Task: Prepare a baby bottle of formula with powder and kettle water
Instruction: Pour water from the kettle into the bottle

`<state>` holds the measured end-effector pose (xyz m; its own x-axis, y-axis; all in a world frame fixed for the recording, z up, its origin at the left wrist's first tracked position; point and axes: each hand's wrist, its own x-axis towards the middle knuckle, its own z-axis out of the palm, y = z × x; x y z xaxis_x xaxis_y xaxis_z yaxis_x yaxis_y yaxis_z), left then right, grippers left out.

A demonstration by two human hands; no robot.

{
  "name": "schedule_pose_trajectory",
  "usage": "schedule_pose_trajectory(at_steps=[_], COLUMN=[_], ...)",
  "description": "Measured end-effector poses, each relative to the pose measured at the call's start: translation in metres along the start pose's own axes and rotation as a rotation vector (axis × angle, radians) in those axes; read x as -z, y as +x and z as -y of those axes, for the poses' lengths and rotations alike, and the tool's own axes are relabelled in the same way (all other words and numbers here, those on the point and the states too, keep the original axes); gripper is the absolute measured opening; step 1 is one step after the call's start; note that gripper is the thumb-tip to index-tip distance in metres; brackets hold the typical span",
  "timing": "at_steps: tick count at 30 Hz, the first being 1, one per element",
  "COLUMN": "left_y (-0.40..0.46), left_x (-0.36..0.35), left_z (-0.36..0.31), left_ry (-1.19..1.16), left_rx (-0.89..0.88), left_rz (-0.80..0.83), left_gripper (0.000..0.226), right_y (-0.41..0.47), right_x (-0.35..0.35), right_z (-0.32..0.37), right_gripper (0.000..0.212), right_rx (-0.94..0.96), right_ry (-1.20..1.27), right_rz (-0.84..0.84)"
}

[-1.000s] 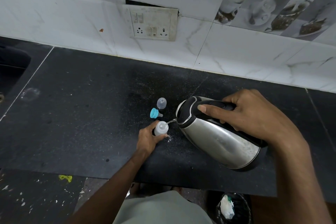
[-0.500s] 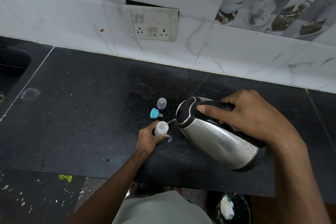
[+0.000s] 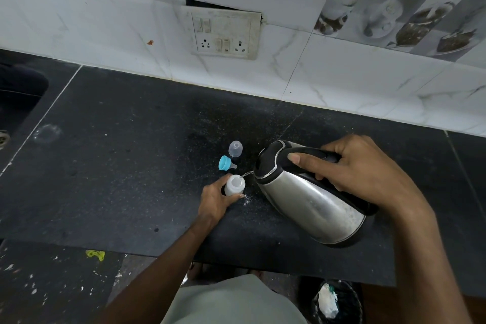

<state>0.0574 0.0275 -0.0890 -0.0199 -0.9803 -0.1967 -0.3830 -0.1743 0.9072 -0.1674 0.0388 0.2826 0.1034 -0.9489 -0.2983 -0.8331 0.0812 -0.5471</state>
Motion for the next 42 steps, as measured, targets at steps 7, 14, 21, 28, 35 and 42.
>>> schedule_pose_trajectory(at_steps=[7, 14, 21, 28, 35, 42], left_y=[-0.002, -0.001, 0.001, -0.006, -0.008, -0.004], left_x=[0.001, 0.001, 0.0, 0.005, 0.004, 0.0], left_z=[-0.007, -0.006, -0.002, -0.018, -0.017, -0.013], left_ry=[0.016, 0.02, 0.041, 0.028, -0.1, -0.057], left_rx=[-0.019, 0.01, 0.011, 0.061, 0.218, 0.114], left_rz=[-0.017, -0.011, 0.009, 0.006, -0.058, -0.009], left_gripper=[0.061, 0.064, 0.068, 0.046, 0.049, 0.062], right_y=[0.005, 0.006, 0.014, 0.037, 0.072, 0.112], right_x=[-0.014, -0.021, -0.022, -0.034, -0.074, -0.126], right_z=[-0.02, -0.04, -0.039, -0.015, 0.021, 0.052], right_gripper=[0.061, 0.063, 0.061, 0.06, 0.044, 0.046], right_rx=[-0.036, -0.035, 0.04, 0.099, 0.15, 0.133], right_ry=[0.129, 0.409, 0.687, 0.884, 0.94, 0.98], right_rz=[-0.011, -0.063, -0.153, -0.199, -0.225, -0.288])
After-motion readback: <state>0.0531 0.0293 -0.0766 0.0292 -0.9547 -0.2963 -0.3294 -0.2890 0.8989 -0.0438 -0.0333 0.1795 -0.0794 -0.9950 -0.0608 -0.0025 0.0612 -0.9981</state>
